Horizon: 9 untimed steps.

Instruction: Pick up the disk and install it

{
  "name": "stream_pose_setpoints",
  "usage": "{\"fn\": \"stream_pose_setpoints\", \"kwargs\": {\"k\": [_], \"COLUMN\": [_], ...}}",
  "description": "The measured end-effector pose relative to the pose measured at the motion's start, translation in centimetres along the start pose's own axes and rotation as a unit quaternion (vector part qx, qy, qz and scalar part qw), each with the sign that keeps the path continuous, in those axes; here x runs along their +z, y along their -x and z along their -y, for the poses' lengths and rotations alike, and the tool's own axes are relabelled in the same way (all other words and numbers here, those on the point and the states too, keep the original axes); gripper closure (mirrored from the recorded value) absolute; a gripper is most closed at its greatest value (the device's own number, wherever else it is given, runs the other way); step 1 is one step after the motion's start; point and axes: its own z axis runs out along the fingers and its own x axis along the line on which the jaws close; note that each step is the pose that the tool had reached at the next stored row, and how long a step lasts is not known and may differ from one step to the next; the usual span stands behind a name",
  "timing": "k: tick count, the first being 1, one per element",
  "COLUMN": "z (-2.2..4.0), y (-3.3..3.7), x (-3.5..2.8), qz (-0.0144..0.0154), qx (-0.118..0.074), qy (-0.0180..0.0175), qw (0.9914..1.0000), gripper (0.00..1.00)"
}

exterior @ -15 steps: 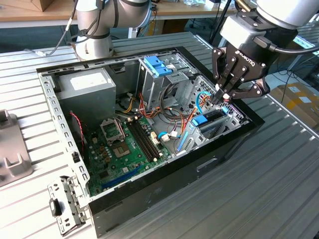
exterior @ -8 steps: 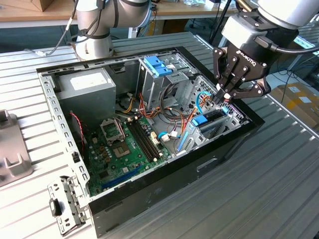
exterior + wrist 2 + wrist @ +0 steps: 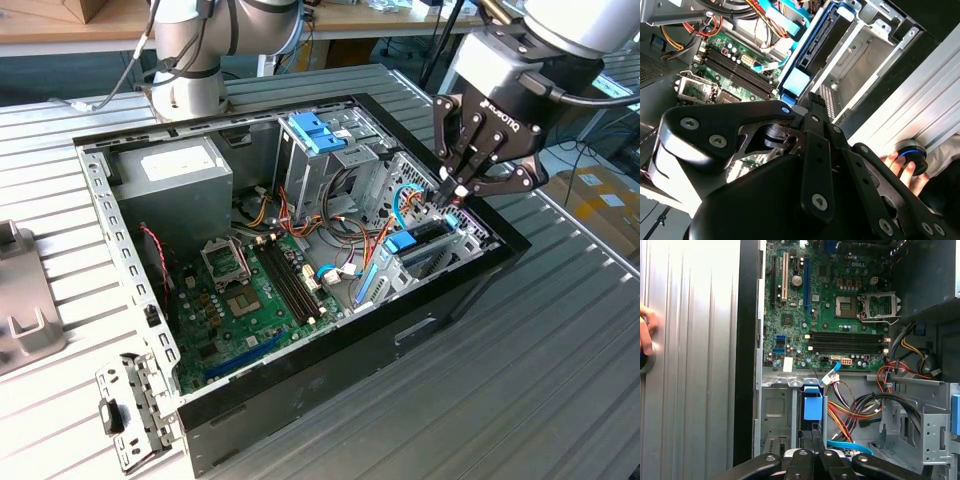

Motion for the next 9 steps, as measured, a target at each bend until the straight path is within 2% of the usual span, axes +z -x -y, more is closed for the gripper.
{"fn": "stream_pose_setpoints", "kwargs": {"k": [9], "z": [0.54], "y": [-0.05], "x": [0.78], "qz": [0.0], "qx": [0.0], "qy": [0.0], "qw": [1.0], "gripper": [0.89]}}
